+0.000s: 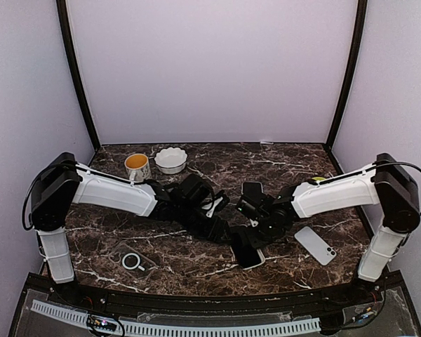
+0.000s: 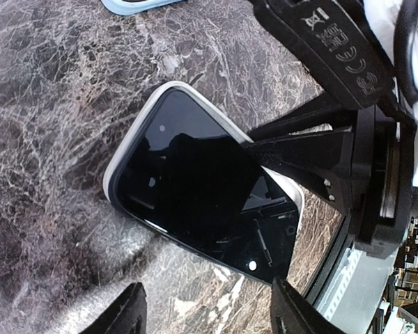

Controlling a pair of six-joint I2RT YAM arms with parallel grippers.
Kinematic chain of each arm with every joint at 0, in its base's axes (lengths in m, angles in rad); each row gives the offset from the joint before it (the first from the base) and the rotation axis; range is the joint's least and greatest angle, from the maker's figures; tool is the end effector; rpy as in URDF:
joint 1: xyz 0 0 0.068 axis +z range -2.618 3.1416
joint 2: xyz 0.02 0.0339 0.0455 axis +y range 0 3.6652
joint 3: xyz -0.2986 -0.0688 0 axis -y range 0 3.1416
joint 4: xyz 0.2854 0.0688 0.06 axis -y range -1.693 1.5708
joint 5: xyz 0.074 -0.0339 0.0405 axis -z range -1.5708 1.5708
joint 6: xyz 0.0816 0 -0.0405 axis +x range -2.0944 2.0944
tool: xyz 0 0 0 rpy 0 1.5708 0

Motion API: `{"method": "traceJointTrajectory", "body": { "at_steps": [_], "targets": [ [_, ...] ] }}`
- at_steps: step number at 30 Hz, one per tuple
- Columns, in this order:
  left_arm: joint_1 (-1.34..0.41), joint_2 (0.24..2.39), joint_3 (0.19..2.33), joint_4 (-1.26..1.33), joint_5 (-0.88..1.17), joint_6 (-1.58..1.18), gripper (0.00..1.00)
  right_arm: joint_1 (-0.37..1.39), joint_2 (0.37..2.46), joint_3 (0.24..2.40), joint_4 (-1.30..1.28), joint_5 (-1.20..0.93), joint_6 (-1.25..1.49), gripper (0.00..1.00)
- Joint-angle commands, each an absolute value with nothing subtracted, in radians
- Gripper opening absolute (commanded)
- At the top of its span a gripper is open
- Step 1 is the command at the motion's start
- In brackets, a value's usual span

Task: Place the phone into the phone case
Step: Pick up the phone from the phone case.

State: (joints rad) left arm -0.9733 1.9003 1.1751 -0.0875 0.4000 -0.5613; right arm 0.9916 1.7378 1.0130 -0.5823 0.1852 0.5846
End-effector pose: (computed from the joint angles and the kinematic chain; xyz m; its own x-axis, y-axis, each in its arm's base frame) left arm 0.2396 -0.4086 0.1433 -0.8313 0.3502 -0.4315 0.5547 0.5708 -0.6054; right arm 0.2114 0.2958 0.1148 -0.8801 -0.3547 -0.3155 -0.3725 0.9280 -0.0044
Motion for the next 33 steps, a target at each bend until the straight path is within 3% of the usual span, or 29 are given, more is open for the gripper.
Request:
{"method": "traceJointTrajectory", "body": {
  "at_steps": [1,12,21,28,33],
  "targets": [
    [-0.971,1.907,1.195,-0.103,0.404,-0.555,0.61,0.985,1.809,0.961,-0.546,0.137,0.585,0.00],
    [-0.971,1.911,1.126,0.047,0.471,-0.667,0.61,0.985,1.598,0.897,-0.279,0.095,0.744,0.00],
    [-0.973,1.881,1.022,0.171,0.503,-0.799,0.55,0.984,1.582,0.867,-0.201,0.130,0.810,0.00],
    [-0.973,1.910,0.973,0.281,0.554,-0.869,0.50,0.982,1.591,0.857,-0.153,0.123,0.829,0.00],
    [-0.974,1.915,0.939,0.381,0.598,-0.909,0.40,0.973,1.592,0.845,-0.127,0.111,0.838,0.00]
  ]
}}
